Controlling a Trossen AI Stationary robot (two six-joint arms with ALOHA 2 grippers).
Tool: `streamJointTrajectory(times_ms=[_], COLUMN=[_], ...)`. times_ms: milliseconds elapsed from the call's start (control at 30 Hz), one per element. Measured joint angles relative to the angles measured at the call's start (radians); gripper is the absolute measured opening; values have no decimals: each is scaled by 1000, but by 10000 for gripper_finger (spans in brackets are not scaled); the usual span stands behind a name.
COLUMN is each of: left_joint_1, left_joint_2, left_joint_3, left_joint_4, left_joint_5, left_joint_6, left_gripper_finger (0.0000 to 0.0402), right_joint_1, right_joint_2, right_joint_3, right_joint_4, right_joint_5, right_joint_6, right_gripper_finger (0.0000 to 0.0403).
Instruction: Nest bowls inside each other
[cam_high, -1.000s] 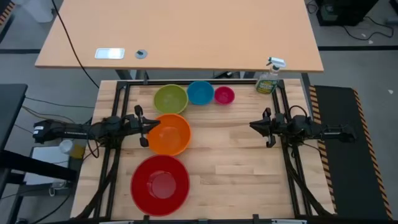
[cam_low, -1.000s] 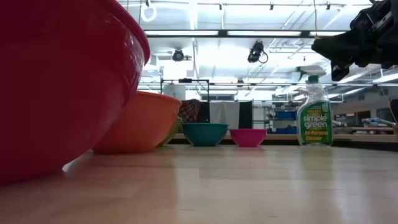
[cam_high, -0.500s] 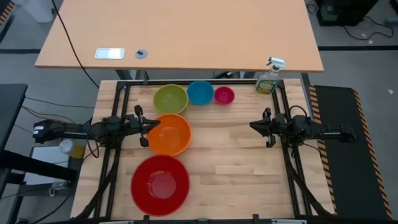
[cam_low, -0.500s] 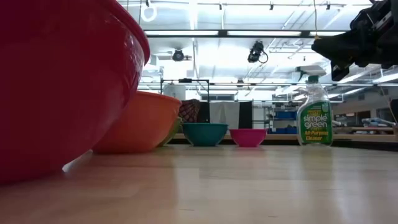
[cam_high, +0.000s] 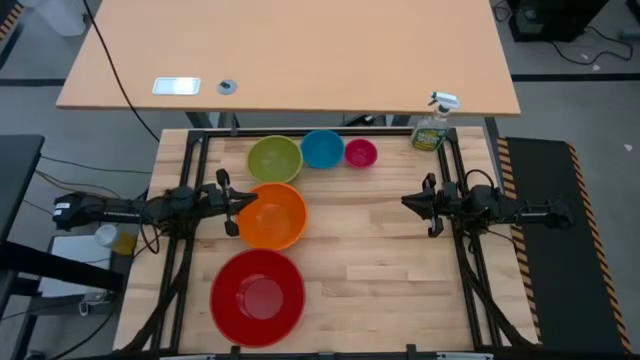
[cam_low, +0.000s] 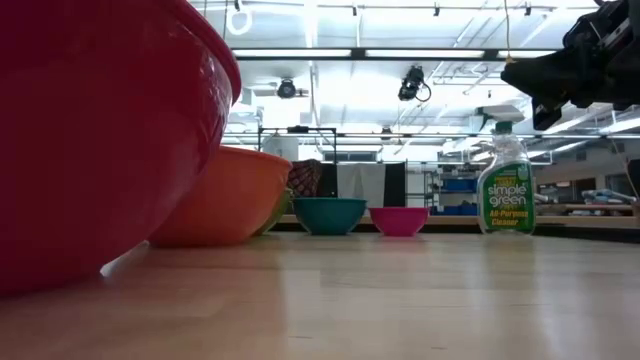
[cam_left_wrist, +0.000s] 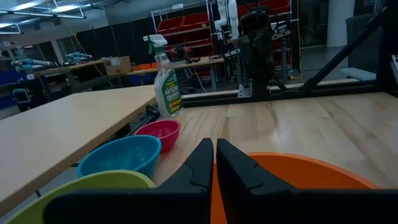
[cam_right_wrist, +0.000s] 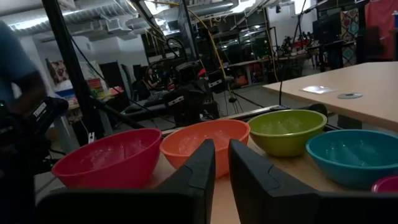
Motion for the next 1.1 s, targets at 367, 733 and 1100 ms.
streamJointTrajectory(times_ms=[367,733,1100], left_joint_1=[0,-3,-3], left_joint_2=[0,-1,-1], left_joint_3=[0,0,0], left_joint_4=[0,234,644], left_joint_5=[0,-17,-25], left_joint_6=[0,-296,-633], left_gripper_finger=[25,25,25], right_joint_1=[0,-3,-58], right_joint_2=[0,1,183], right_joint_3=[0,0,62], right_joint_4=[0,80,372], right_joint_5=[0,28,207], right_joint_6=[0,-20,307], right_gripper_finger=[57,57,57])
